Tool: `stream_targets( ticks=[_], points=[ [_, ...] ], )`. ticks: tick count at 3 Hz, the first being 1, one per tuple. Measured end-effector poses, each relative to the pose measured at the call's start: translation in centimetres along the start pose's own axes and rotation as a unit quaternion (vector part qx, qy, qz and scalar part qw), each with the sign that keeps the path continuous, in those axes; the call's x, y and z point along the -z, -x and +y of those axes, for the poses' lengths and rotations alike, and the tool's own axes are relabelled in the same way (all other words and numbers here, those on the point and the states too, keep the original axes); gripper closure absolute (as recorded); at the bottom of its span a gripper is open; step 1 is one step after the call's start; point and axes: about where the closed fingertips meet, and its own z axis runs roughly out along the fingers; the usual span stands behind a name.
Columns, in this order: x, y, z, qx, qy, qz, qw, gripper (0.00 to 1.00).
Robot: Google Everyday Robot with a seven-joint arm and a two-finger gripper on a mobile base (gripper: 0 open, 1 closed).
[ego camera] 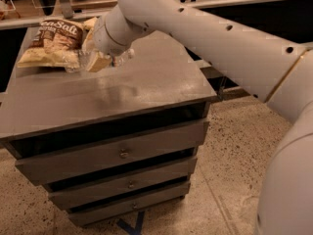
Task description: Move water bottle near brown chip bag
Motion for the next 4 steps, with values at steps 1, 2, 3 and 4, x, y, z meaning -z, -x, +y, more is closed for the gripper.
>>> stream_targets(
  ticks=[1,2,3,4],
  points=[
    [-0.5,0.2,-0.1,0.007,-0.007,-0.017,0.9998,1.0],
    [-2.3,0.2,-1.1,0.026,-0.005,-0.033,0.9991,1.0],
    [-4.4,0.5,-1.7,0.046,0.007,-0.056,0.9974,1.0],
    [-5.9,0.8,-1.8,0.066,0.027,-0.068,0.9951,1.0]
  ],
)
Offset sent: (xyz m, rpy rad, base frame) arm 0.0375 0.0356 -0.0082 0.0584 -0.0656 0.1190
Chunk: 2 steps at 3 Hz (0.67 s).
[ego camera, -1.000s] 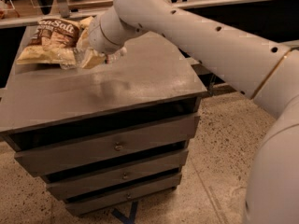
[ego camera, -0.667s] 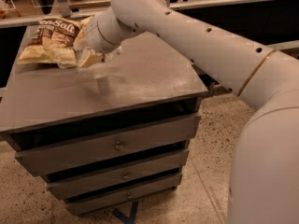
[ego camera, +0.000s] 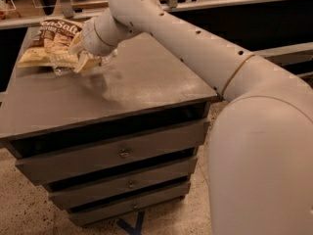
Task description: Move water bottle near brown chip bag
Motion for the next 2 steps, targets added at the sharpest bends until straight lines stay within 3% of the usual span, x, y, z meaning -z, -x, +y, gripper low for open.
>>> stream_targets(
  ticks=[2],
  points=[
    [-2.17,1.13,0.5,0.037,0.039,-0.004,0.9985,1.0]
  ],
)
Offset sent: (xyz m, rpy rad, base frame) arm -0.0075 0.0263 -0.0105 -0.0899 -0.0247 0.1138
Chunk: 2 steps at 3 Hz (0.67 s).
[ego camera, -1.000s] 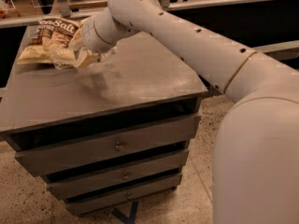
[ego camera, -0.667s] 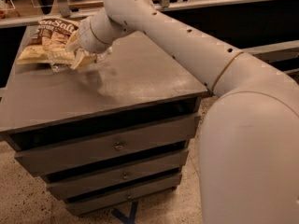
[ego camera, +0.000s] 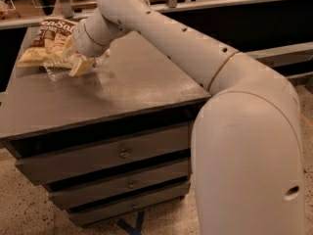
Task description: Move water bottle near brown chip bag
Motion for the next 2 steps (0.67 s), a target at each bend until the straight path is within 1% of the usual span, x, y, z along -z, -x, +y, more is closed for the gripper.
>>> stream_targets(
  ticks=[1,2],
  points=[
    [-0.31,0.24,0.08,0.006,0.001,0.003,1.0,0.82],
    [-0.47,0.32,0.16,0.005,0.001,0.002,1.0,0.59]
  ],
)
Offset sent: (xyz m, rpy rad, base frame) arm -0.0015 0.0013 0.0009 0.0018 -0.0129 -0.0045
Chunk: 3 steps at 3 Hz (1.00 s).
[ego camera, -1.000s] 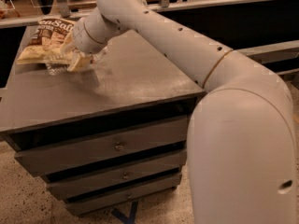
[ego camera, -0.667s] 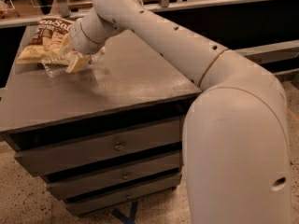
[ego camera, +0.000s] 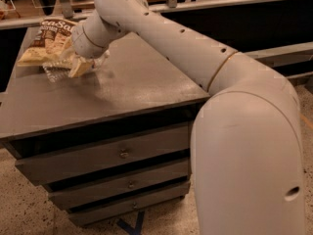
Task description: Move water bottle near brown chip bag
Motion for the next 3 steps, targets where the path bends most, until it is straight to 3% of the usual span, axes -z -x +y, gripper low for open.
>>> stream_targets(
  ticks=[2,3],
  points=[
    [-0.06,0.04,0.03,-0.004,-0.004,0.002,1.0,0.13],
    [-0.01,0.1,0.07,-0.005,-0.005,0.002,1.0,0.0]
  ],
)
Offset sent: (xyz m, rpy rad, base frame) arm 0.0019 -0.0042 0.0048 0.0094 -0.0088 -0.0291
